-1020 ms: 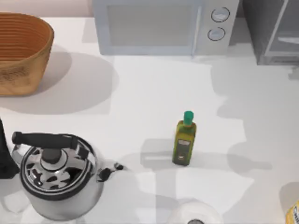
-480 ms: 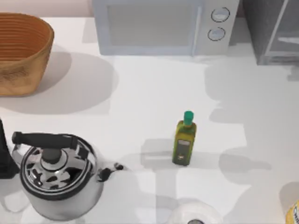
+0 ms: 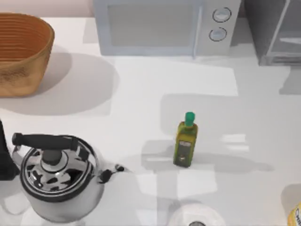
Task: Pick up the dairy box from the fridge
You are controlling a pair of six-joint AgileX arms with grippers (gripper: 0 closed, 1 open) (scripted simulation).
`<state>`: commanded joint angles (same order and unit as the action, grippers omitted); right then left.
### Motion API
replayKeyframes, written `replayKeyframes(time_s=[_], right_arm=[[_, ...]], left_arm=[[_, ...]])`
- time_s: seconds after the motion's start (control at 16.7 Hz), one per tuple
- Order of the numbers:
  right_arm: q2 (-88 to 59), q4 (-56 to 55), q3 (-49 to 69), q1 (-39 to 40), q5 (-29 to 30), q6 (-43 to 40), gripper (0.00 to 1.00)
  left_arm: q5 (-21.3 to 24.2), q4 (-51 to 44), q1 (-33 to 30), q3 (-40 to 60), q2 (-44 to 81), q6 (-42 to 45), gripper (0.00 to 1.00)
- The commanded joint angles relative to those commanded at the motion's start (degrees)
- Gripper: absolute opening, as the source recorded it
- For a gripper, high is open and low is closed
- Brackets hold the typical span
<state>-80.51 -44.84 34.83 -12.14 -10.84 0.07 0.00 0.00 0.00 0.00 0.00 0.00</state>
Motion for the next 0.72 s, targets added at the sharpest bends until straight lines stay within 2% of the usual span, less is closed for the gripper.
replayKeyframes(time_s=[0.72], right_arm=[[56.2,31.4,-24.4,8.5,7.6,-0.1,0.00]], left_arm=[[0.0,0.0,0.0,0.0,0.0,0.0,1.00]])
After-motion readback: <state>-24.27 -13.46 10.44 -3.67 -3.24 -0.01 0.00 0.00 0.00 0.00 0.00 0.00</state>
